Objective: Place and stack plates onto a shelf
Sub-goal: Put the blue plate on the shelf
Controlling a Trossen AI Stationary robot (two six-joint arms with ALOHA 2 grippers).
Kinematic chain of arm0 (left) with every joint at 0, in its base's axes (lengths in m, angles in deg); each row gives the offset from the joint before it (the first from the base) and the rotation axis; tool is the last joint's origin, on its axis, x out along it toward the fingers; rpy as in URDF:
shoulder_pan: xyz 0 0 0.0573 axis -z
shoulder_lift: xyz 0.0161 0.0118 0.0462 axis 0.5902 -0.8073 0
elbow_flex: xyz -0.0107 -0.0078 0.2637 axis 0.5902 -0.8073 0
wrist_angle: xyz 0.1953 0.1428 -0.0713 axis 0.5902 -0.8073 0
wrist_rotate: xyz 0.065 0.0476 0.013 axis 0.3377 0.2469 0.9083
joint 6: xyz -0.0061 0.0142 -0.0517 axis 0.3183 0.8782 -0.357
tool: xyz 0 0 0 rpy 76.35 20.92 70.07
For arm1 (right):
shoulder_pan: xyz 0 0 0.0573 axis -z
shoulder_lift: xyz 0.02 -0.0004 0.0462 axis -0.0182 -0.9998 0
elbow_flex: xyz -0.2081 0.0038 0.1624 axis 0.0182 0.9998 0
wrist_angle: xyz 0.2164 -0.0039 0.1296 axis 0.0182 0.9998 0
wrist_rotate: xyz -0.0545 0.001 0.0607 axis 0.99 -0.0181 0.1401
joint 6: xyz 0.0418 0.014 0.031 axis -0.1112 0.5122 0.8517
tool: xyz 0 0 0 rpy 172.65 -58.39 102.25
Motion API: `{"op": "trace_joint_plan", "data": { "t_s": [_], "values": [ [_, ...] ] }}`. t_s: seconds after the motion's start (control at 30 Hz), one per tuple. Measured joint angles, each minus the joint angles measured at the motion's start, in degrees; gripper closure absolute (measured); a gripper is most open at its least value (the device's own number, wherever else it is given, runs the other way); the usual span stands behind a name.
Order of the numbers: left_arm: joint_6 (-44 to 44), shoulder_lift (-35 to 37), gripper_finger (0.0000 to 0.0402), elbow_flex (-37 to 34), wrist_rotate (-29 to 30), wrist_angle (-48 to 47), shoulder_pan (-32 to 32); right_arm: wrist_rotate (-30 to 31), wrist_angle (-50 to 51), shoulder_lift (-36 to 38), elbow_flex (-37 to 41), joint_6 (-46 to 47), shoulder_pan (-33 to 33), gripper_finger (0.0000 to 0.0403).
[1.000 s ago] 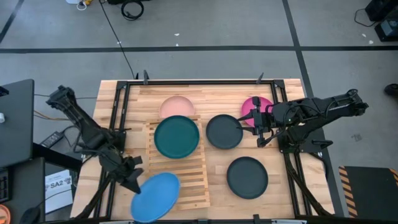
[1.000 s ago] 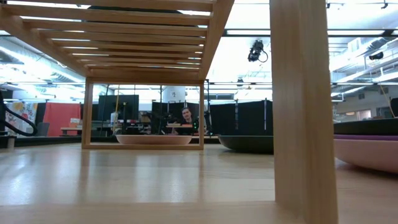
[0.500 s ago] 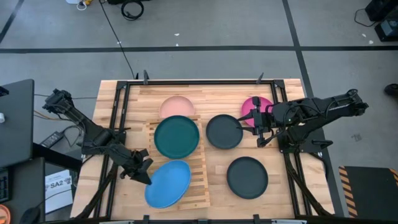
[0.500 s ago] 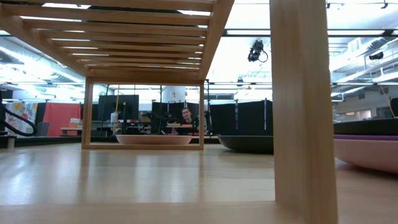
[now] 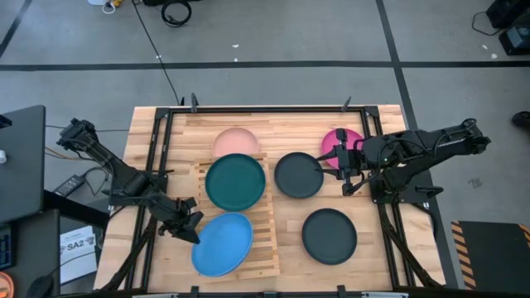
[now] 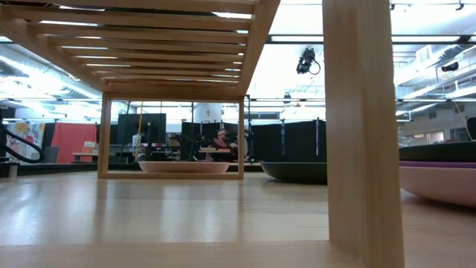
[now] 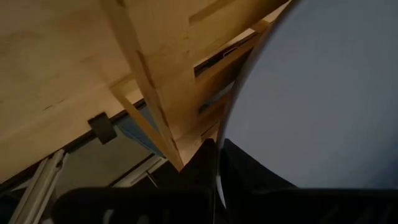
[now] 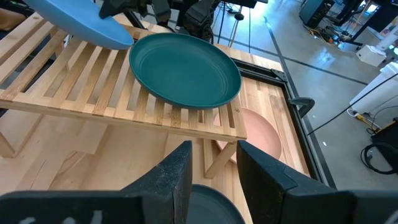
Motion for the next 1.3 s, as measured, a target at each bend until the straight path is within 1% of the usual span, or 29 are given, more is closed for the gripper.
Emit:
{"op": "trace_joint_plan", "data": {
  "t_s": [0.27, 0.83, 1.1, 1.3],
  "values": [
    [0.03, 0.00, 0.0364, 0.02, -0.02, 0.38, 0.00, -0.02, 0.00, 0.00, 0.00, 0.01, 0.00, 0.0271],
    [0.04, 0.02, 0.0359, 0.02, -0.04, 0.92, 0.00, -0.02, 0.00, 0.00, 0.00, 0.00, 0.00, 0.0271],
    [0.07, -0.02, 0.0356, 0.02, 0.50, 3.69, 0.00, -0.01, 0.00, 0.00, 0.00, 0.01, 0.00, 0.0271],
    [0.07, -0.02, 0.0329, 0.02, 0.63, 3.87, 0.00, -0.01, -0.01, 0.00, 0.00, 0.00, 0.00, 0.0271]
  ]
}}
